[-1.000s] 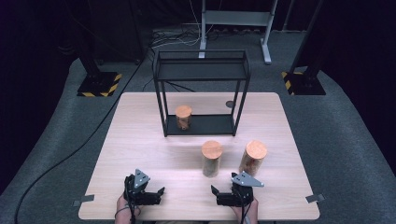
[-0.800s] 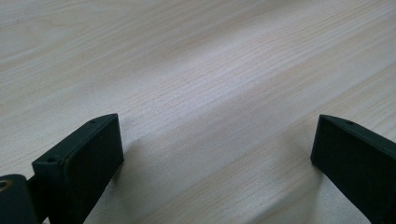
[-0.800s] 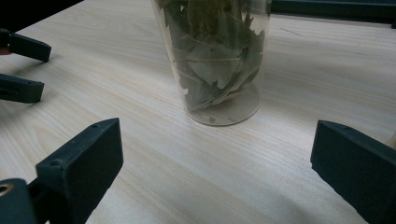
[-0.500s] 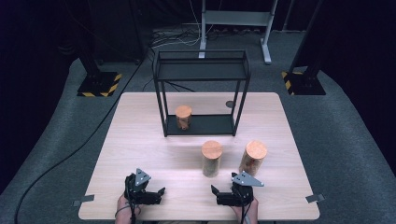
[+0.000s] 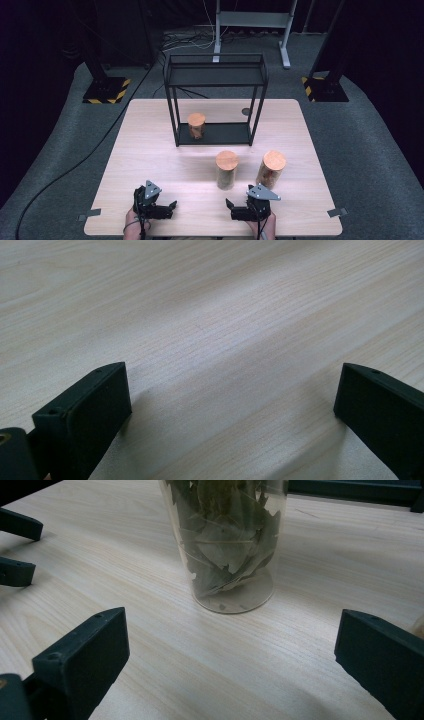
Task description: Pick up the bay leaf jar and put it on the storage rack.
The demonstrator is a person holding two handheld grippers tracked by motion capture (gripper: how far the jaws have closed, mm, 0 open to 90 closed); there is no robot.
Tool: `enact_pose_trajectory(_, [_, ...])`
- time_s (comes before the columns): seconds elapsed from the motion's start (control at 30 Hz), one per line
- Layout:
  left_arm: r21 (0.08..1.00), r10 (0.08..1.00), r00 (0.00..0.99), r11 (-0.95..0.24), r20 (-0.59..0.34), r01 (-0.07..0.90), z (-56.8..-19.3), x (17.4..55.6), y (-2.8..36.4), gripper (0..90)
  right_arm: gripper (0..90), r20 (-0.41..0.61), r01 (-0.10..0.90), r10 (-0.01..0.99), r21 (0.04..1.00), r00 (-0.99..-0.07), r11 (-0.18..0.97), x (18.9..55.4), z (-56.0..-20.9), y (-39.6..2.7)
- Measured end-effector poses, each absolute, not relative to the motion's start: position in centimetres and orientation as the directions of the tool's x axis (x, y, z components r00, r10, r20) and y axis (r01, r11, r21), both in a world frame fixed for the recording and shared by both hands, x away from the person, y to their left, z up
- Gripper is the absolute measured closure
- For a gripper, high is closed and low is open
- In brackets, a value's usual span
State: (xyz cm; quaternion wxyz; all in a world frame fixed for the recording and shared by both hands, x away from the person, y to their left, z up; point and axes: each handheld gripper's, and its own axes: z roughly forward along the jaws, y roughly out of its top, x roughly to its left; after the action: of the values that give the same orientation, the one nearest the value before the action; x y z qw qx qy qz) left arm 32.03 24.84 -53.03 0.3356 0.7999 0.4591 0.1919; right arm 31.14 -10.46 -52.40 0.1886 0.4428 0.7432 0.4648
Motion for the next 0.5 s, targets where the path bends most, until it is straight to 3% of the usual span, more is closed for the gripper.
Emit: enact_pose_trajectory(0.5, [0.714,0.862,0.507,-0.353,-0.003,0.605,-53.04,32.06,24.83,1.1,0.0,0.105,0.477,0.838,0.856,-0.536,0.198,31.14,-52.21,-9.89])
